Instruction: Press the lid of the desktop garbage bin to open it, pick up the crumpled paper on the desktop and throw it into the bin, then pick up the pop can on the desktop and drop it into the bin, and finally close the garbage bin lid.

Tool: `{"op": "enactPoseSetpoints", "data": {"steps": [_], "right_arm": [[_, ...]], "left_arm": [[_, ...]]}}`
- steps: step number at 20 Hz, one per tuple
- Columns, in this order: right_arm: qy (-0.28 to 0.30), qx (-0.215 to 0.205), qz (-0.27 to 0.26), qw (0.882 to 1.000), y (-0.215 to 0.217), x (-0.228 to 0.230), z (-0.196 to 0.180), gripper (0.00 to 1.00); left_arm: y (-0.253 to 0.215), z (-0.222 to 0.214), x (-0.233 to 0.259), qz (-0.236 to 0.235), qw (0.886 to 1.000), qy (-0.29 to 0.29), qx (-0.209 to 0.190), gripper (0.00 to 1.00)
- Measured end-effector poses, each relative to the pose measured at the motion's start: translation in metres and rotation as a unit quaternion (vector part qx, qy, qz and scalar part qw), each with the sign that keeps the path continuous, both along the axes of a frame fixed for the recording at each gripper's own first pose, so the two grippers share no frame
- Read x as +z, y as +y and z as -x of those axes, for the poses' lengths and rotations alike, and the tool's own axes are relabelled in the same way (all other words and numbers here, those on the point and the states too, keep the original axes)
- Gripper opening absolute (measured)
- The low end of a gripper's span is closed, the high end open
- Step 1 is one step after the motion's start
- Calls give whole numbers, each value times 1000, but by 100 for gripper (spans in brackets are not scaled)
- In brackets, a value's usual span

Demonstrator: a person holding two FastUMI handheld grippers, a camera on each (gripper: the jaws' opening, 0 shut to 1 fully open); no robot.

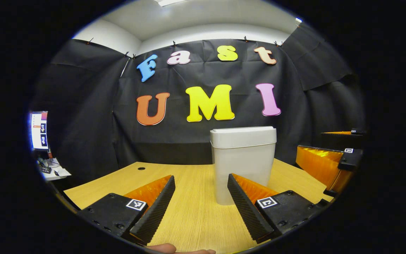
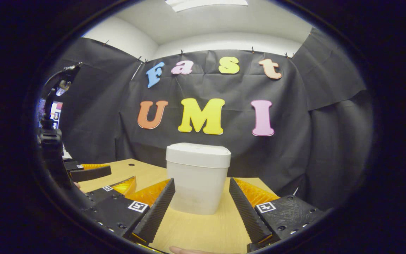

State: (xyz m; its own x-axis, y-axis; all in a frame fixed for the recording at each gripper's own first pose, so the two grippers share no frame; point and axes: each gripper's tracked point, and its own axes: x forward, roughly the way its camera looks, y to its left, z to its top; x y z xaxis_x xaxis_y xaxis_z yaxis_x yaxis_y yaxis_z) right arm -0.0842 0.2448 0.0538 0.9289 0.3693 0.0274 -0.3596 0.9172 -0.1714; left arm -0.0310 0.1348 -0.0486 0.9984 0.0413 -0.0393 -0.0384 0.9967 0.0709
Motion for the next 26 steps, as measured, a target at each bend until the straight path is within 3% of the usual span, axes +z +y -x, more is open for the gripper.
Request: {"op": "enactPoseSetpoints", "data": {"steps": [4, 9, 15, 20, 26], "right_arm": [[7, 35, -3, 999, 15, -1, 13, 98], [3, 19, 10, 1000, 15, -7, 6, 95], [31, 31, -36, 998, 10, -6, 2, 95], [9, -7, -41, 999, -13, 9, -2, 97], [15, 6, -32, 999, -7, 2, 1, 94]], "left_arm": [[3, 3, 1, -9, 1000, -2, 3, 98], [8, 4, -6, -8, 1000, 10, 2, 98], [11, 12, 1, 15, 1000, 1, -2, 98], [6, 12, -3, 4, 1000, 2, -4, 98], [1, 14, -2, -3, 1000, 0, -6, 98]]}}
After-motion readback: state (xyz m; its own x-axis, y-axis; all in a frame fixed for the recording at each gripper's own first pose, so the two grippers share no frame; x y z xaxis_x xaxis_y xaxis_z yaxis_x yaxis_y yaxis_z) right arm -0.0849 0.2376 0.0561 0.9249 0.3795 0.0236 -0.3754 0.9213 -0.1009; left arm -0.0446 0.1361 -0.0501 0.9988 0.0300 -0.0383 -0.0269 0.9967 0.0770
